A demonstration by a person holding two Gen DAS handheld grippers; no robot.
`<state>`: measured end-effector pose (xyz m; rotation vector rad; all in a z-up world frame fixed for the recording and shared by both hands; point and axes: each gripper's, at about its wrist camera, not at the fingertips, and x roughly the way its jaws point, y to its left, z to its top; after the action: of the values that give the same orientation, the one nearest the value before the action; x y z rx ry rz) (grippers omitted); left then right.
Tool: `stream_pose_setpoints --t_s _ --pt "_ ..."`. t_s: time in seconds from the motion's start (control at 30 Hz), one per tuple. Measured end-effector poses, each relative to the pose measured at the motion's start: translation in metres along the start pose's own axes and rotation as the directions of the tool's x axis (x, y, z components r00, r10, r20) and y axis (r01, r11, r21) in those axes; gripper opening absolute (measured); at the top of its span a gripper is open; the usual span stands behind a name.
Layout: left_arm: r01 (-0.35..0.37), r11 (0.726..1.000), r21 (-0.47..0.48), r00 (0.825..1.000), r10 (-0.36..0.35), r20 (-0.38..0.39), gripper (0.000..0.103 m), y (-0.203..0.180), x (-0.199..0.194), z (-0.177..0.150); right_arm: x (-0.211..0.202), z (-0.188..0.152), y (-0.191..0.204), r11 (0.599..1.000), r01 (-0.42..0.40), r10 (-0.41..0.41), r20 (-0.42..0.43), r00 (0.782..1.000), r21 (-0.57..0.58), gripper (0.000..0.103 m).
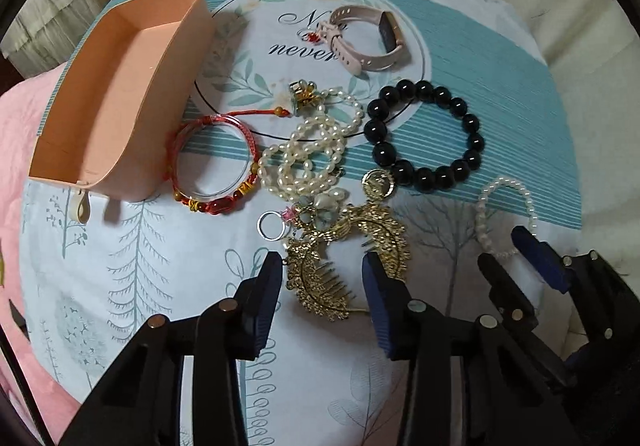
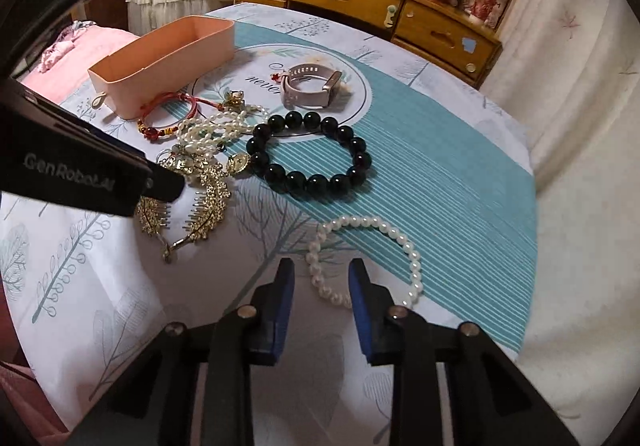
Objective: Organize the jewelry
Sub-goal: 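Lower the right tool onto the white pearl bracelet and close it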
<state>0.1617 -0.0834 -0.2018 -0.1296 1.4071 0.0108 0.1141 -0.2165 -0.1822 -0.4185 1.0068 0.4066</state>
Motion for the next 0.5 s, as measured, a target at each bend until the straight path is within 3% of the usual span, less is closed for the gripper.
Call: stream_pose_setpoints --t_s 0.1,0.2,0.27,0.47,0.5 --pt "-0.007 1.0 -0.01 1.0 0.007 -0.013 0.038 -0.002 0.006 0.001 0.007 0.003 -0.003 0.999 -0.031 0.031 -0.016 0.999 0.009 0.028" --pt "-0.019 0.999 -0.029 1.0 0.018 -0.01 0.025 -0.001 0.011 0.001 0.013 0.003 -0.006 0.996 -0.078 0.079 -0.038 0.996 0.032 0.014" --pt "-0.003 0.999 -0.037 1.0 0.003 -0.005 0.023 0.002 0.01 -0.001 0.014 0.003 -0.009 0.992 -0.11 0.113 -0.045 0.993 0.057 0.009" --pt "0.017 0.999 -0.031 1.0 -0.017 0.01 0.016 0.012 0.0 -0.005 0.015 0.004 -0.016 0.981 -0.159 0.166 -0.06 0.984 0.108 0.008" --pt "0.015 1.0 -0.026 1.0 -0.015 0.016 0.01 0.011 -0.003 -0.006 0.016 0.004 -0.019 0.974 -0.177 0.187 -0.065 0.98 0.138 0.008"
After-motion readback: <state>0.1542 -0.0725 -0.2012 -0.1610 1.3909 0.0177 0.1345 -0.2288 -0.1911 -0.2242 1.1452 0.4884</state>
